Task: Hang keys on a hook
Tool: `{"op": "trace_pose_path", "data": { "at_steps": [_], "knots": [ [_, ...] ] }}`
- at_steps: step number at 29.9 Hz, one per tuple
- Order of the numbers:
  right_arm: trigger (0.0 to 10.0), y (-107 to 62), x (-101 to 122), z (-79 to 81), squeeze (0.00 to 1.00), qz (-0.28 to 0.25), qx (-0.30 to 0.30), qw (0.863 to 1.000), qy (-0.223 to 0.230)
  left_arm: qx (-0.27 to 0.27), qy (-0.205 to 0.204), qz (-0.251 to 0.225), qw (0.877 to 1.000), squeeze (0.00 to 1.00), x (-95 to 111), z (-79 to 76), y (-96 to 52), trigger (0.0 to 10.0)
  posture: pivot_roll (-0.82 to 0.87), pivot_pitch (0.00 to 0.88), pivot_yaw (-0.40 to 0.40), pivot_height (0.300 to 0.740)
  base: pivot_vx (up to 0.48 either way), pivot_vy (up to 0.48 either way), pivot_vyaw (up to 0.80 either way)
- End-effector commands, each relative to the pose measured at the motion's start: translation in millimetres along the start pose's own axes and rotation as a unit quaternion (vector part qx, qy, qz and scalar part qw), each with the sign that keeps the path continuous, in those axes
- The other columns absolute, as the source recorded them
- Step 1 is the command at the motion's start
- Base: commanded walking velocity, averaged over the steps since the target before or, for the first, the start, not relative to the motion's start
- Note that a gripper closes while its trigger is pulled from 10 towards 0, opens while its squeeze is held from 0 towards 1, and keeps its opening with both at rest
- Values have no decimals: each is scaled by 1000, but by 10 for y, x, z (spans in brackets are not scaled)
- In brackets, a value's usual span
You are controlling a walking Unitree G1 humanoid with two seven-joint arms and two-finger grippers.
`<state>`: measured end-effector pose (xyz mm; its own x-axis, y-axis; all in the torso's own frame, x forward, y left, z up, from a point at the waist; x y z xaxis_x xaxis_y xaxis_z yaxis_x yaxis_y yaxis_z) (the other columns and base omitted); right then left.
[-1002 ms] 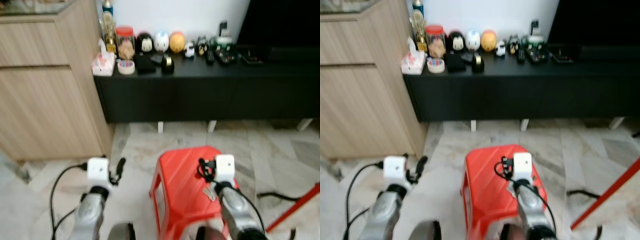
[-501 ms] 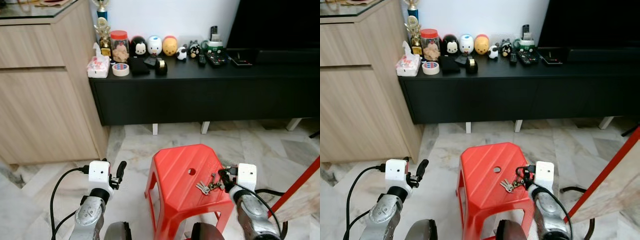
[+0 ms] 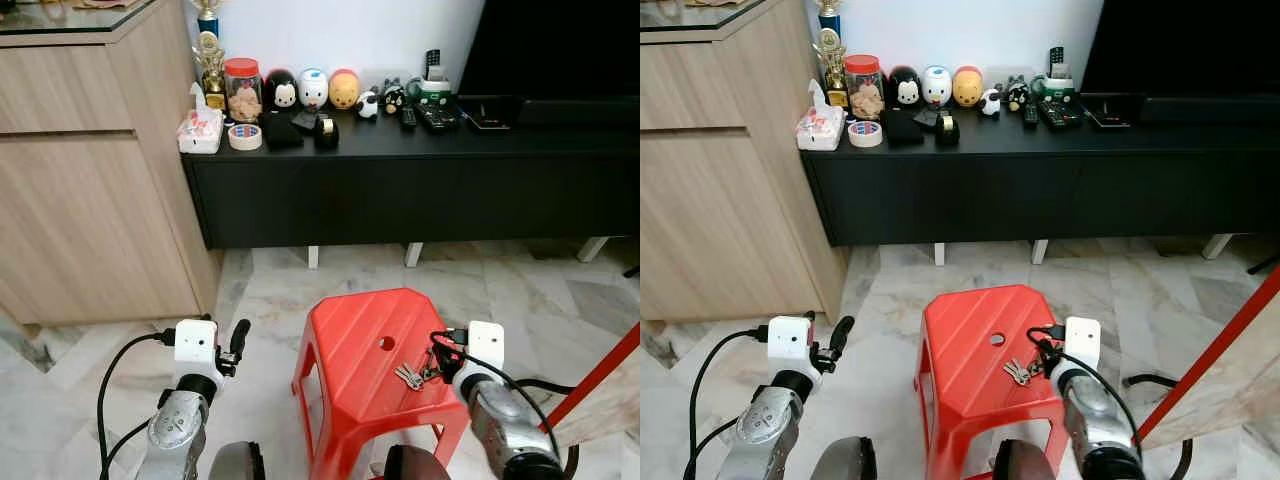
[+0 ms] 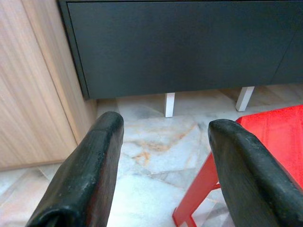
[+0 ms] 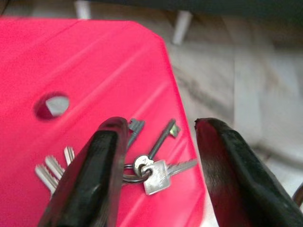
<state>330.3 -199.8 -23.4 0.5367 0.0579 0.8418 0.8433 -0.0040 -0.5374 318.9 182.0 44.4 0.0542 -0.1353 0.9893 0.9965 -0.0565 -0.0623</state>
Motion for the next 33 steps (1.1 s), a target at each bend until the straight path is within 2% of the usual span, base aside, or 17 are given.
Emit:
{"op": "trace_pose_path", "data": {
  "at_steps": [1, 4, 7, 8, 9, 10, 16, 17, 18, 19, 21, 22, 25, 29, 30, 32, 33],
  "knots": [
    [10000, 6, 62, 85, 0, -9, 27, 999, -34, -2, 4, 1, 1000, 0, -12, -19, 4, 10000, 88, 0, -65, 598, 0, 0, 0],
    [10000, 6, 52, 35, 0, 5, 46, 997, -67, -4, 4, 2, 1000, 0, -15, -26, 1, 10000, 88, 0, -65, 598, 0, 0, 0],
    [10000, 4, -5, 10, 0, 29, 64, 995, -65, -4, 6, 4, 1000, 0, -23, -23, 1, 10000, 81, 0, -63, 598, 0, 0, 0],
    [10000, -9, -101, -35, 361, 57, 81, 988, -118, -4, 7, 5, 1000, 0, -34, -11, -6, 10000, 82, 0, -62, 598, 0, 0, 0],
    [10000, -10, -119, -65, 867, 63, 79, 987, -126, -3, 7, 6, 1000, 0, -34, -8, -6, 10000, 82, 0, -62, 598, 0, 0, 0],
    [10000, -10, -130, -91, 1000, 67, 75, 987, -126, -3, 7, 5, 1000, 0, -33, -6, -6, 10000, 82, 0, -62, 598, 0, 0, 0],
    [10000, 12, -83, -262, 1000, 79, 44, 984, -151, -3, 9, 5, 1000, 0, -26, 9, -7, 10000, 91, 0, -55, 598, 0, 0, 0],
    [10000, 21, -58, -261, 188, 76, 41, 986, -144, -4, 10, 5, 1000, 0, -26, 12, -7, 10000, 92, 0, -54, 598, 0, 0, 0],
    [10000, 25, -46, -259, 188, 74, 39, 987, -140, -4, 11, 5, 1000, 0, -26, 15, -8, 10000, 92, 0, -53, 598, 0, 0, 0],
    [10000, 35, -18, -260, 0, 68, 32, 990, -116, -4, 12, 5, 1000, 0, -24, 16, -7, 10000, 92, 0, -53, 598, 0, 0, 0],
    [10000, 54, 22, -235, 0, 58, 24, 997, -55, -4, 12, 5, 1000, 0, -22, 18, -3, 10000, 97, 0, -51, 598, 0, 0, 0],
    [10000, 68, 37, -186, 0, 53, 26, 998, -7, -5, 13, 4, 1000, 0, -17, 20, 2, 10000, 98, 0, -50, 598, 0, 0, 0],
    [10000, 75, 26, -80, 0, 51, 45, 998, 9, -5, 13, 4, 1000, 0, -16, 19, 1, 10000, 99, 0, -46, 598, 0, 0, 0],
    [10000, 59, -73, 88, 0, 58, 85, 994, -47, -9, 15, 4, 1000, 0, -11, 7, 3, 10000, 101, 0, -41, 598, 0, 0, 0],
    [10000, 61, -106, 49, 0, 64, 69, 994, -53, -11, 16, 4, 1000, 0, -11, 4, 3, 10000, 98, 0, -38, 598, 0, 0, 0],
    [10000, 73, -99, -51, 0, 66, 27, 997, 4, -12, 16, 4, 1000, 0, -12, 3, 5, 10000, 98, 0, -38, 598, 0, 0, 0],
    [10000, 77, -96, -82, 0, 68, 10, 997, 48, -12, 16, 4, 1000, 0, -13, 4, 4, 10000, 97, 0, -38, 598, 0, 0, 0]
  ]
}}
Point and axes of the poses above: a point about 5 cm out from each wrist's last joint towards the gripper, its own y axis pointing out of the wrist towards the gripper, its own x axis along the axis of the wrist's last joint, z = x × y, the point moved 5 cm from there along y, pointing out of the wrist towards the gripper, and after that the axes turned 5 degrees about y, right-handed, at the moved point
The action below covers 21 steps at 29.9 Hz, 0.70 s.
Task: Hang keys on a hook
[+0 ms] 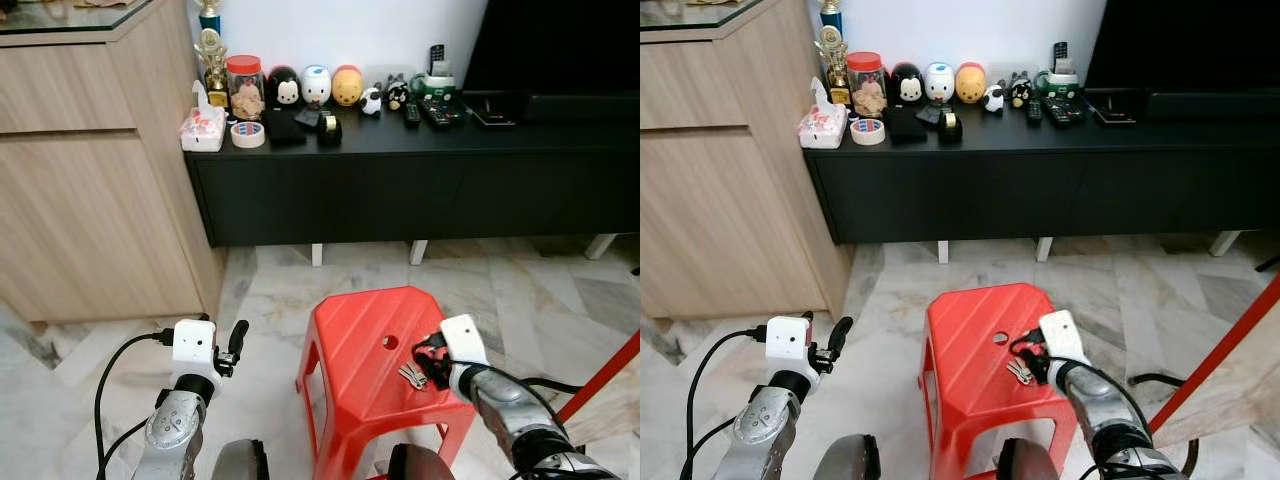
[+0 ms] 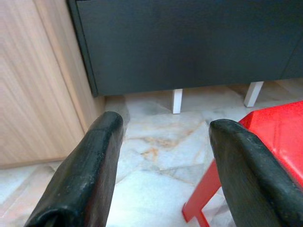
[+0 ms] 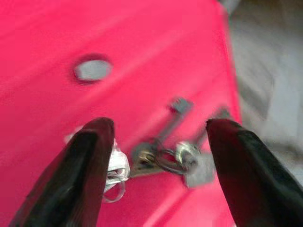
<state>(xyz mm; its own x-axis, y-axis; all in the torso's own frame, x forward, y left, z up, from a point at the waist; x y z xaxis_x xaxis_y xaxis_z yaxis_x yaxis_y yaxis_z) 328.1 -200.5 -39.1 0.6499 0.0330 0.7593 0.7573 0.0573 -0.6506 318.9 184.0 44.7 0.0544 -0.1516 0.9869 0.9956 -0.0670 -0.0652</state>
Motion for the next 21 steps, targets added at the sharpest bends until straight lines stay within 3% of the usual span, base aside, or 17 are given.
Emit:
{"op": "trace_pose_path", "data": {
  "at_steps": [1, 2, 3, 11, 15, 21],
  "knots": [
    [10000, 3, 62, -87, 0, -6, -28, 997, 76, -7, 8, 3, 1000, 0, -13, -17, 5, 10000, 97, 0, -38, 598, 0, 0, 0],
    [10000, 8, 82, -80, 0, -12, -31, 994, 108, -7, 8, 3, 1000, 0, -13, -17, 5, 10000, 97, 0, -38, 598, 0, 0, 0],
    [10000, 24, 149, -24, 0, -29, -26, 983, 177, -7, 8, 3, 1000, 0, -13, -19, 2, 10000, 99, 0, -37, 598, 0, 0, 0],
    [10000, 52, 332, 112, 0, -70, -15, 962, 262, -8, 16, 4, 1000, 0, -15, -8, -13, 10000, 105, 0, -39, 598, 0, 0, 0],
    [10000, 72, 224, 184, 0, -43, -18, 936, 349, -7, 16, 6, 1000, 0, -28, 1, -21, 10000, 104, 0, -40, 598, 0, 0, 0],
    [10000, 93, 141, 319, 0, -24, -26, 933, 359, -3, 16, 8, 1000, 0, -31, 13, -22, 10000, 110, 5, -42, 598, 0, 0, 0]
  ]
}}
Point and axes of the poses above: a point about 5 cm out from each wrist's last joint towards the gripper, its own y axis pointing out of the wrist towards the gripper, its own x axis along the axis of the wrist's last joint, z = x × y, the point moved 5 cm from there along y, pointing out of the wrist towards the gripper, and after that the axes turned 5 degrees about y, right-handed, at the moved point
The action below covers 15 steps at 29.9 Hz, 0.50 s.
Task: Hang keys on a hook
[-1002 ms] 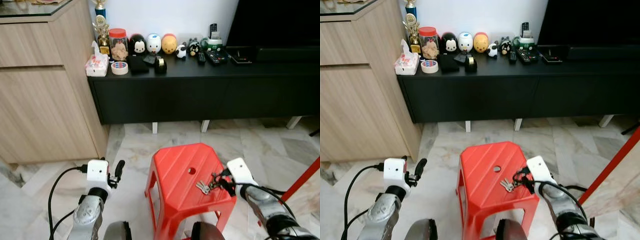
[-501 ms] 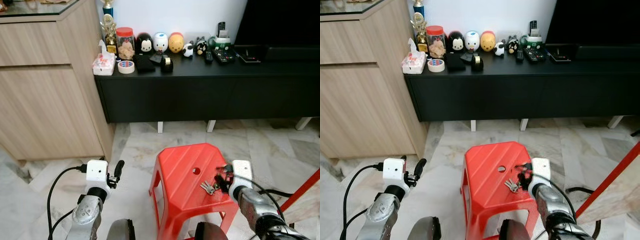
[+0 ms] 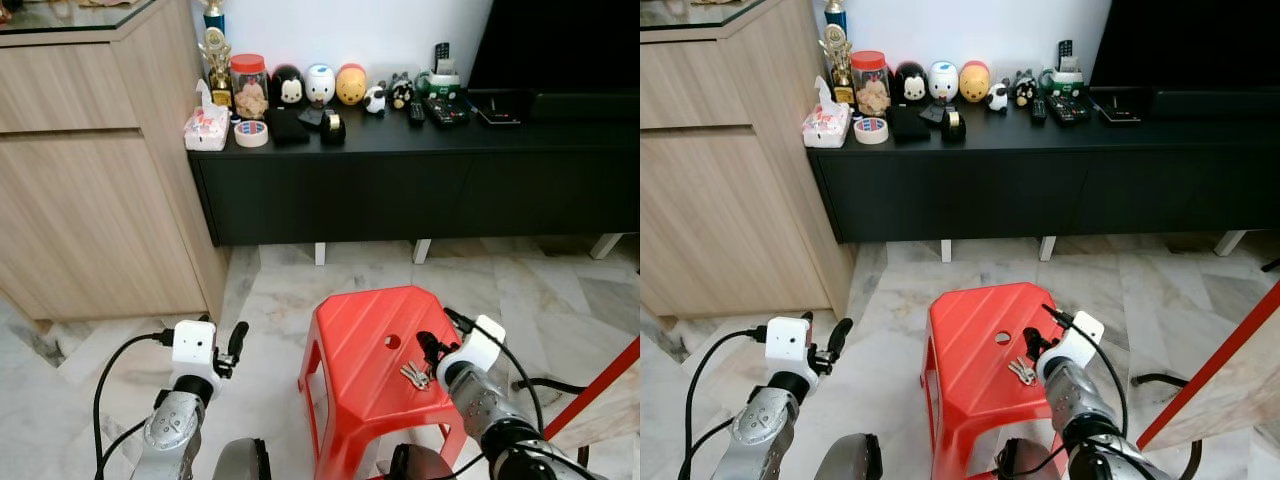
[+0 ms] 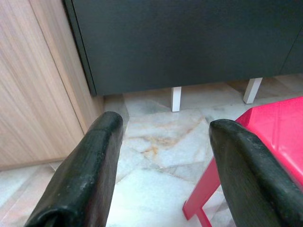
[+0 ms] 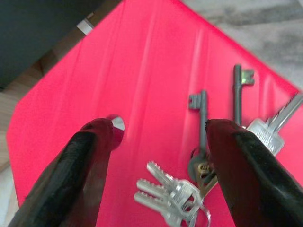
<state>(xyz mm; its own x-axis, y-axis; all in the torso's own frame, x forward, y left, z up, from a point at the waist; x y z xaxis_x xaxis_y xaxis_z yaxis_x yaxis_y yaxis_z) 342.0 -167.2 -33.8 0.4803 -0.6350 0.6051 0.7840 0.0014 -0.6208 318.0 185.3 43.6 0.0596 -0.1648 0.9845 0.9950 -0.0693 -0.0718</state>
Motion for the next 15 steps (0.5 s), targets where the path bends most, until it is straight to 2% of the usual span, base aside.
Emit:
{"op": "trace_pose_path", "data": {
  "at_steps": [1, 4, 8, 15],
  "knots": [
    [10000, 3, 10, -17, 0, -3, -15, 1000, 14, 2, 10, 5, 1000, 0, -18, 11, -15, 10000, 112, 7, -46, 598, 0, 0, 0],
    [10000, 4, 38, -16, 0, -11, -17, 999, 25, 4, 9, 6, 1000, 0, -25, 19, -19, 10000, 113, 10, -45, 598, 0, 0, 0],
    [10000, 3, 76, -20, 0, -18, -20, 1000, 2, 7, 9, 8, 1000, 0, -36, 29, -26, 10000, 111, 12, -46, 598, 0, 0, 0],
    [10000, 3, 69, -15, 0, -22, -22, 999, 29, 11, 8, 9, 1000, 0, -45, 35, -29, 10000, 110, 14, -47, 598, 0, 0, 0]
  ]
}}
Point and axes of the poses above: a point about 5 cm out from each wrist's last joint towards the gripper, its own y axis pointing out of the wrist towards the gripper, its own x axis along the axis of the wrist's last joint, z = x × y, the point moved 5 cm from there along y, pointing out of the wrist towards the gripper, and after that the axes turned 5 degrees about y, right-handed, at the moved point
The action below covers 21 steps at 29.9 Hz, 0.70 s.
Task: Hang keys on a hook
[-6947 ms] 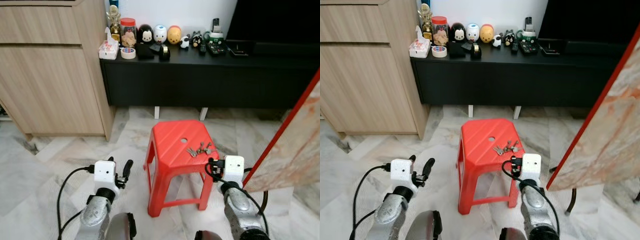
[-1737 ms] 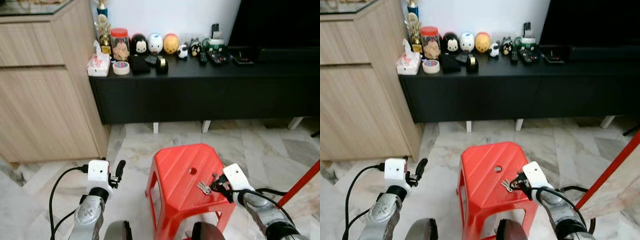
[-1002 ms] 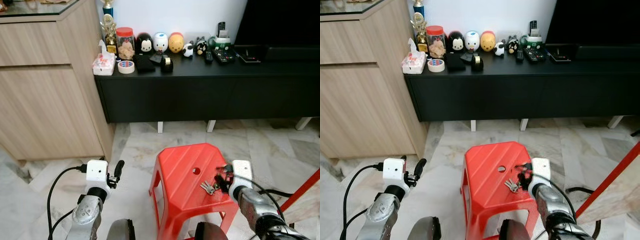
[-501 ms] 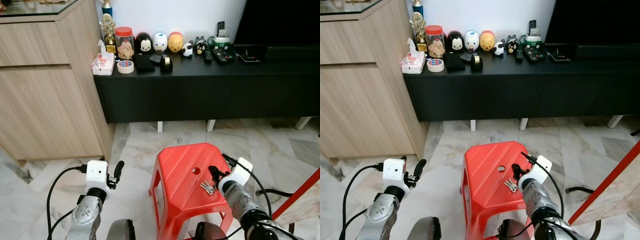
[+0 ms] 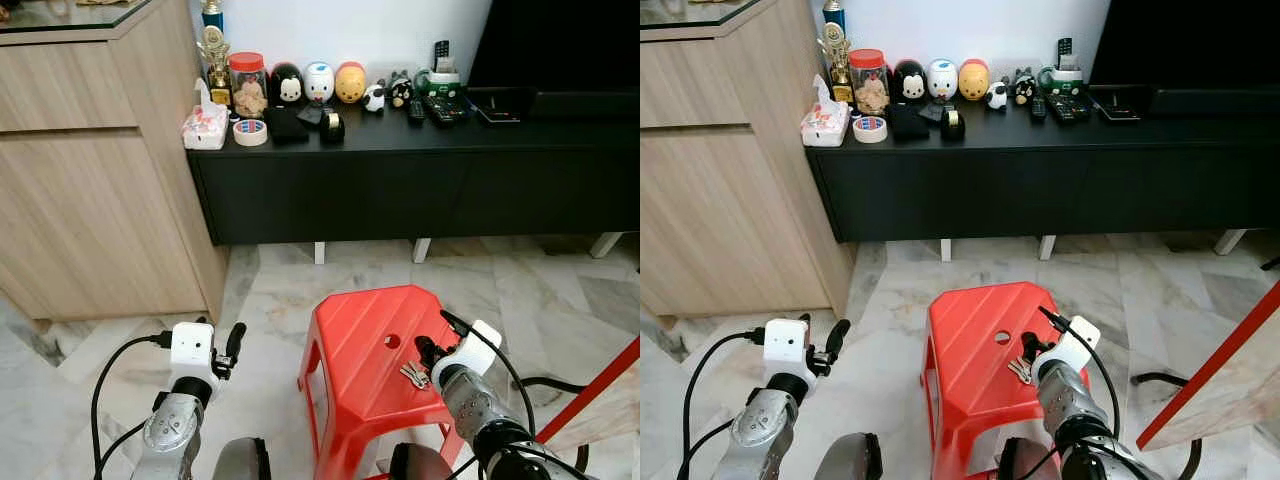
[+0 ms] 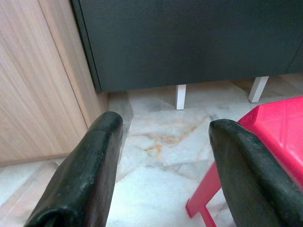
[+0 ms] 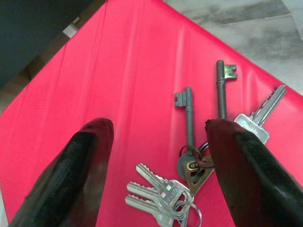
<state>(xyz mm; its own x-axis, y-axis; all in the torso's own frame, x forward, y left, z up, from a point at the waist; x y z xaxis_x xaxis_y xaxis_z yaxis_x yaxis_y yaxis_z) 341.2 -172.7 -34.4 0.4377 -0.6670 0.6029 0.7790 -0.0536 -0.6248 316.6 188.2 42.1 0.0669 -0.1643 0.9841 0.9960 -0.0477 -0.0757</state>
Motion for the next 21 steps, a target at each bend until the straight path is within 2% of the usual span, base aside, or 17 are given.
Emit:
{"op": "trace_pose_path", "data": {
  "at_steps": [1, 4, 10, 14, 17, 21],
  "knots": [
    [10000, 5, 54, 41, 0, -11, 2, 1000, 11, 1, 8, 5, 1000, 0, -24, 9, -13, 10000, 114, 15, -50, 598, 0, 0, 0],
    [10000, 4, 81, 57, 0, -21, 6, 1000, 6, 2, 7, 5, 1000, 0, -27, 7, -14, 10000, 111, 16, -49, 598, 0, 0, 0],
    [10000, -8, 183, 31, 0, -59, 4, 996, 69, 3, 7, 6, 1000, 0, -32, 3, -17, 10000, 114, 16, -51, 598, 0, 0, 0],
    [10000, -6, 112, -11, 0, -43, -5, 997, 67, 3, 7, 7, 1000, 0, -36, 6, -18, 10000, 114, 16, -51, 598, 0, 0, 0],
    [10000, -10, 4, -52, 0, -23, -17, 999, 28, 3, 6, 7, 1000, 0, -38, 3, -18, 10000, 110, 15, -52, 598, 0, 0, 0],
    [10000, -14, -32, -78, 0, -21, -22, 998, 48, 4, 6, 8, 1000, 0, -41, 4, -18, 10000, 113, 16, -54, 598, 0, 0, 0]
  ]
}}
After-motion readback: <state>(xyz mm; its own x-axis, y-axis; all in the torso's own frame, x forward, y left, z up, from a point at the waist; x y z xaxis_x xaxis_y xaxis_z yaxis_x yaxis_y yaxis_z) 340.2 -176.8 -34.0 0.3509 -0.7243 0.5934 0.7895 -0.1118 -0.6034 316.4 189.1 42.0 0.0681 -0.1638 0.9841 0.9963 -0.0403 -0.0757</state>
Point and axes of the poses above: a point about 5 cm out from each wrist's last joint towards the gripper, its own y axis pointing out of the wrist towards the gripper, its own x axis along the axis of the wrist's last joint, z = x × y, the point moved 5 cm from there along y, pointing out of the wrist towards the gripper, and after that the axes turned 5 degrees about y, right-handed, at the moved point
